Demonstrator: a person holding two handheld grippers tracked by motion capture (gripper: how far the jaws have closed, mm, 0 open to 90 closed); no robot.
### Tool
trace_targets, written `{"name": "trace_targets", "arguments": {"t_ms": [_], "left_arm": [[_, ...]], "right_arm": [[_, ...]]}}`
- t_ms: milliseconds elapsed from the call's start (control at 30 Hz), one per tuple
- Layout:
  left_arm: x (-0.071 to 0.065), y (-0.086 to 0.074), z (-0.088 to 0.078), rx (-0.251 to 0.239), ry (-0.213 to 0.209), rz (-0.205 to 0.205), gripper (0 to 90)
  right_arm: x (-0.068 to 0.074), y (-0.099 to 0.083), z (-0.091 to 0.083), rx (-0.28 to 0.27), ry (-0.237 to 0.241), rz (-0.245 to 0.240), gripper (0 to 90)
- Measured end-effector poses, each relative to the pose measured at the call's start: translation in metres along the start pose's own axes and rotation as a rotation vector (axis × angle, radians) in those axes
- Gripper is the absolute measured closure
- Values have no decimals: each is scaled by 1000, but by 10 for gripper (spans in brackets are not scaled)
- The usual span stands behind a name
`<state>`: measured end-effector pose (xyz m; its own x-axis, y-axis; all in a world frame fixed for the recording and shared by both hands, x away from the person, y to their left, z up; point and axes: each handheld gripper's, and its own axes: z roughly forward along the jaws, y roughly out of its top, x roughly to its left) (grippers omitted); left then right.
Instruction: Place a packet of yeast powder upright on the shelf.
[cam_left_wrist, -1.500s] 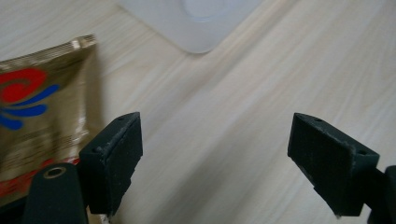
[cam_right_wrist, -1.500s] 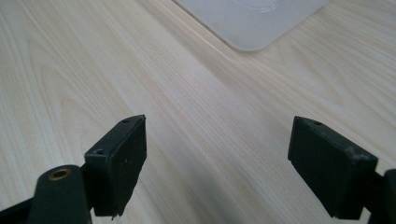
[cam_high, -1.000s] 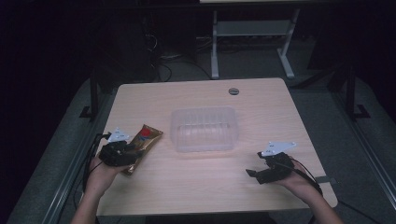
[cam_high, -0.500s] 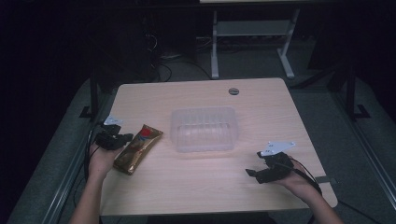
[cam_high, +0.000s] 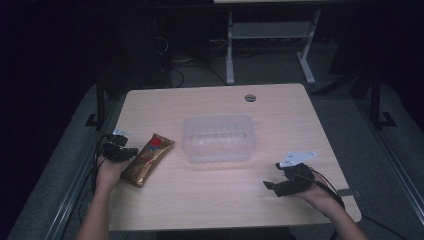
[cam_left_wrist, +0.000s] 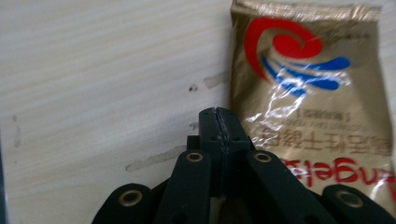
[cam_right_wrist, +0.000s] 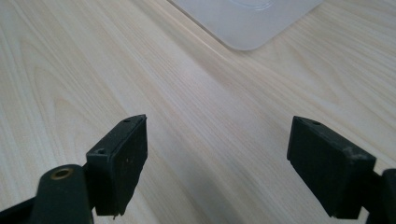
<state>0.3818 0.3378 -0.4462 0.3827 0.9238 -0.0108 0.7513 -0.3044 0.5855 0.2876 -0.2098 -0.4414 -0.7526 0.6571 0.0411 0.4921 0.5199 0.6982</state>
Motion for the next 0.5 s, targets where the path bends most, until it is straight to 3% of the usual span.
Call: {"name": "trace_targets", "arguments": {"t_ms": [333, 500], "left_arm": [[-4, 0, 5, 3, -49, 27, 895], [-10, 0, 6, 4, -94, 79, 895]], "right_arm": [[-1, 0, -1, -5, -2, 4, 198], [-1, -1, -1, -1, -6, 5, 201]]}}
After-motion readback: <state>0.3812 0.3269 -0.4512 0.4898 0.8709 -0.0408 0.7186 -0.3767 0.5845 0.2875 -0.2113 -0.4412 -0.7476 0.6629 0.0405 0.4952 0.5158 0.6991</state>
